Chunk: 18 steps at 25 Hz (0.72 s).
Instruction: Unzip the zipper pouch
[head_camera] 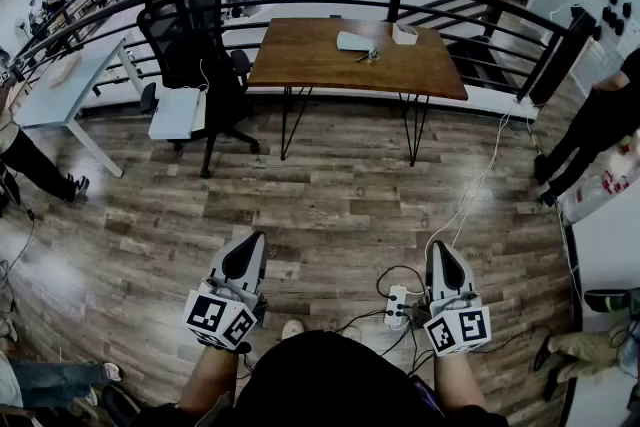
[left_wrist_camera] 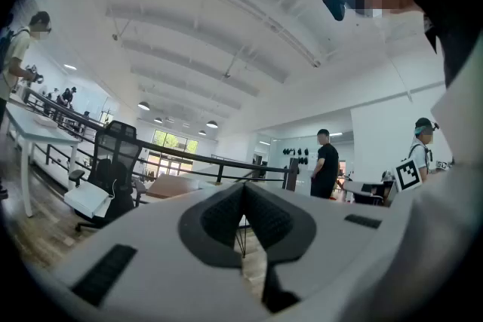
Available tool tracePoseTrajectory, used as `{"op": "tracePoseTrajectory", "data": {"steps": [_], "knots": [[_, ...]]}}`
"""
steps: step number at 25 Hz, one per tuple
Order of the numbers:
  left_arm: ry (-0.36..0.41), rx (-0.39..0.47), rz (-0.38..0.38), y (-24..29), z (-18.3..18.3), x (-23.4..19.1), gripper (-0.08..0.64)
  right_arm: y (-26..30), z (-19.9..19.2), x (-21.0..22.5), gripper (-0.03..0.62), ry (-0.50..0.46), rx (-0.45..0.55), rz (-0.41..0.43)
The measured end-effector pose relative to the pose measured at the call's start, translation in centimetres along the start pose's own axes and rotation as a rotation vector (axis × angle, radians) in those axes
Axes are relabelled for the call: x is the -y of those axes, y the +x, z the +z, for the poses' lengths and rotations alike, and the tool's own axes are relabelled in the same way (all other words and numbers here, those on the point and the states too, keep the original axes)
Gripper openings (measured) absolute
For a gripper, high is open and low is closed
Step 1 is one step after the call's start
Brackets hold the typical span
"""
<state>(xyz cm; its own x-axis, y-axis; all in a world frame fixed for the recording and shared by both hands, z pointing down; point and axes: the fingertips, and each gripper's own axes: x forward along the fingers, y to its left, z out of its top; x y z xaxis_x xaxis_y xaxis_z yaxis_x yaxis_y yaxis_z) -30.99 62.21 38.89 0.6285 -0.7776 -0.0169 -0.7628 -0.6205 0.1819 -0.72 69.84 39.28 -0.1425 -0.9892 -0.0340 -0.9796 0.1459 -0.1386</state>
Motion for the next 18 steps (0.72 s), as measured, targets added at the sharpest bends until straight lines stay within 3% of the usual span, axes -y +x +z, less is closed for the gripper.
{"op": "tracePoseTrajectory", "data": {"steps": [18], "knots": [[0.017, 0.000, -0.017, 0.37, 0.16, 0.98, 0.015, 0.08, 0.24, 0.34, -0.006, -0.001, -0.011, 0.011]]}}
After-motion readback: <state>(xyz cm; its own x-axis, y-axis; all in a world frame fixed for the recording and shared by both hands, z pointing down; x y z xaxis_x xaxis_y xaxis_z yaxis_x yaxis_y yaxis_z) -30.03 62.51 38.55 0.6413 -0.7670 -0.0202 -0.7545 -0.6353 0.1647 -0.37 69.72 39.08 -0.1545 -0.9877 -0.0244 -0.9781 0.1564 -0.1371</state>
